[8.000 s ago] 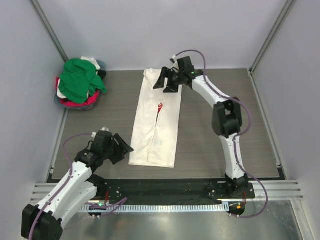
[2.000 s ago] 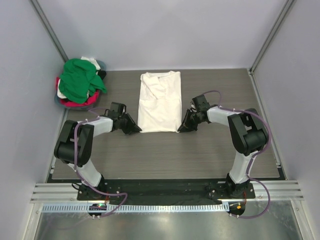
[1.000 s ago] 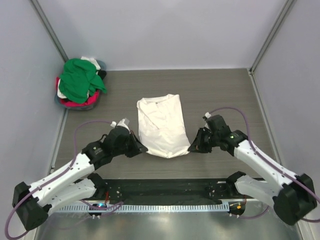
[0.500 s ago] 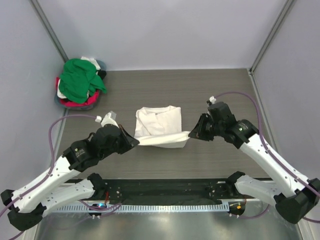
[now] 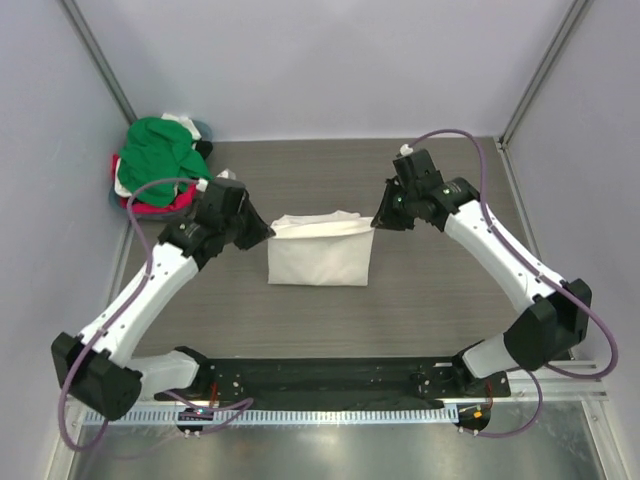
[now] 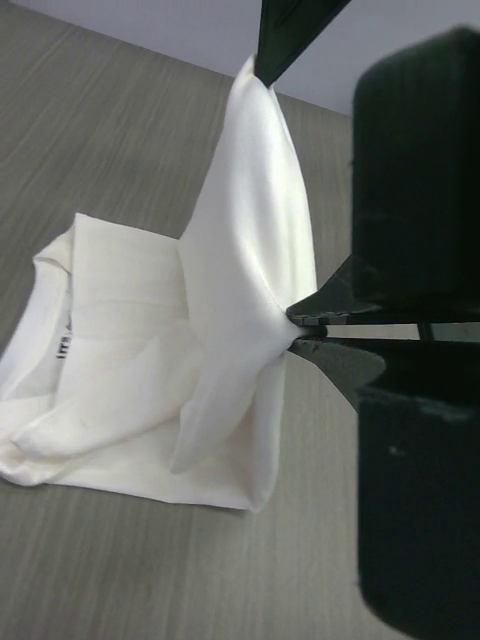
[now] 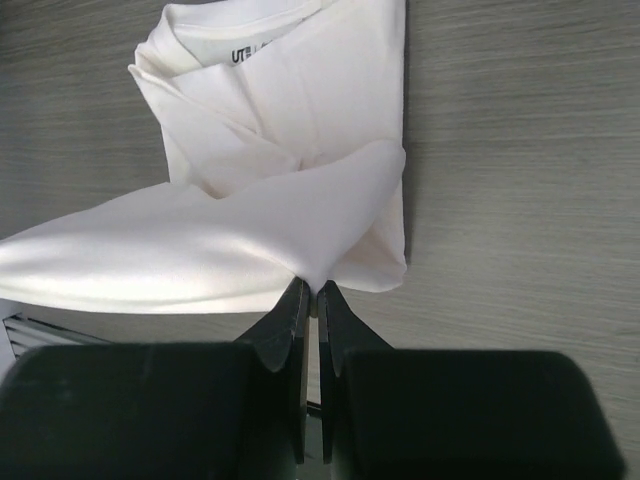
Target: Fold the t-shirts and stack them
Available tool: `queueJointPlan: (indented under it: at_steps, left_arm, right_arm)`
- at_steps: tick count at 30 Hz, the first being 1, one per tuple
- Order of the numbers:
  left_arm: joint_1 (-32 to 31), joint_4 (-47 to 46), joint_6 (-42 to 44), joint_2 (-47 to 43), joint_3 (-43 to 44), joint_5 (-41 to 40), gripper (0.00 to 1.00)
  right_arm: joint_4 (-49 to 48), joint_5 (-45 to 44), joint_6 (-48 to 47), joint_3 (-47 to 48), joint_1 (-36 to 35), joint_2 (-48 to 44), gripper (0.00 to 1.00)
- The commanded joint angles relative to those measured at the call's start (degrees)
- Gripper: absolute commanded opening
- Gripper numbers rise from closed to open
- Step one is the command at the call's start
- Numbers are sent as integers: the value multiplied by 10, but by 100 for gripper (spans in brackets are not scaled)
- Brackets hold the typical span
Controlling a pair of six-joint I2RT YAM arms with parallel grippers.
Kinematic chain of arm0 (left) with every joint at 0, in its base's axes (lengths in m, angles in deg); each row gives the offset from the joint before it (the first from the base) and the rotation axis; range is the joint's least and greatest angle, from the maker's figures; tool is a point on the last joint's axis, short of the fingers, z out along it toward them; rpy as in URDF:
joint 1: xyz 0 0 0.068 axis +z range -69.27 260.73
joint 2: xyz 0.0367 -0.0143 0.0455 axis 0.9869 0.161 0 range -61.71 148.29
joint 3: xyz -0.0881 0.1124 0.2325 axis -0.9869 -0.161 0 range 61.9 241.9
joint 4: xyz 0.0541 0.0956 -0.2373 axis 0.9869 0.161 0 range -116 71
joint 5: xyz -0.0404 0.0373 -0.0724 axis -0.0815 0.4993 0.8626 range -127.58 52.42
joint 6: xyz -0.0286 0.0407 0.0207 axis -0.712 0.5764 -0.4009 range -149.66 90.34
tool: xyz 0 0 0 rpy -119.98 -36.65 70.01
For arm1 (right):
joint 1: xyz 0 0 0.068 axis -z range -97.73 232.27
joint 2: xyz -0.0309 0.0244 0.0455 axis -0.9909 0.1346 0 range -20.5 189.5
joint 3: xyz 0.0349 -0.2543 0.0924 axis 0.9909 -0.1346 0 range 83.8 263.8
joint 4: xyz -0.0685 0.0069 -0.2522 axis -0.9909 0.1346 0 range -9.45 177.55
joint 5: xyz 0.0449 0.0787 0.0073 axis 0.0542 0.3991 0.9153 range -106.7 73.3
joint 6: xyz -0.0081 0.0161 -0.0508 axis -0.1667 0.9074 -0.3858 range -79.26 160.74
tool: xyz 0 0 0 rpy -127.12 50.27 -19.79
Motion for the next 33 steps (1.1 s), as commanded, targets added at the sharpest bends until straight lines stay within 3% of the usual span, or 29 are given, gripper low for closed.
queueJointPlan:
  at_steps: [1, 6, 13, 31, 33]
  left_arm:
    - [49, -39, 56, 39, 51, 57, 0]
    - [94, -72, 64, 135, 87, 134, 0]
    - [138, -109, 72, 227, 117, 170, 0]
    - [191, -83, 100, 481, 276, 197, 0]
    - [210, -75, 95, 518, 298, 210, 12]
  right_arm:
    - [3, -11, -41, 46, 38, 34, 1]
    - [-6, 6, -56, 89, 56, 96, 1]
    - [-12, 22, -77, 146, 75, 190, 1]
    - [-20, 103, -95, 340, 106, 427, 1]
    - [-20, 125, -104, 376, 107, 454, 27]
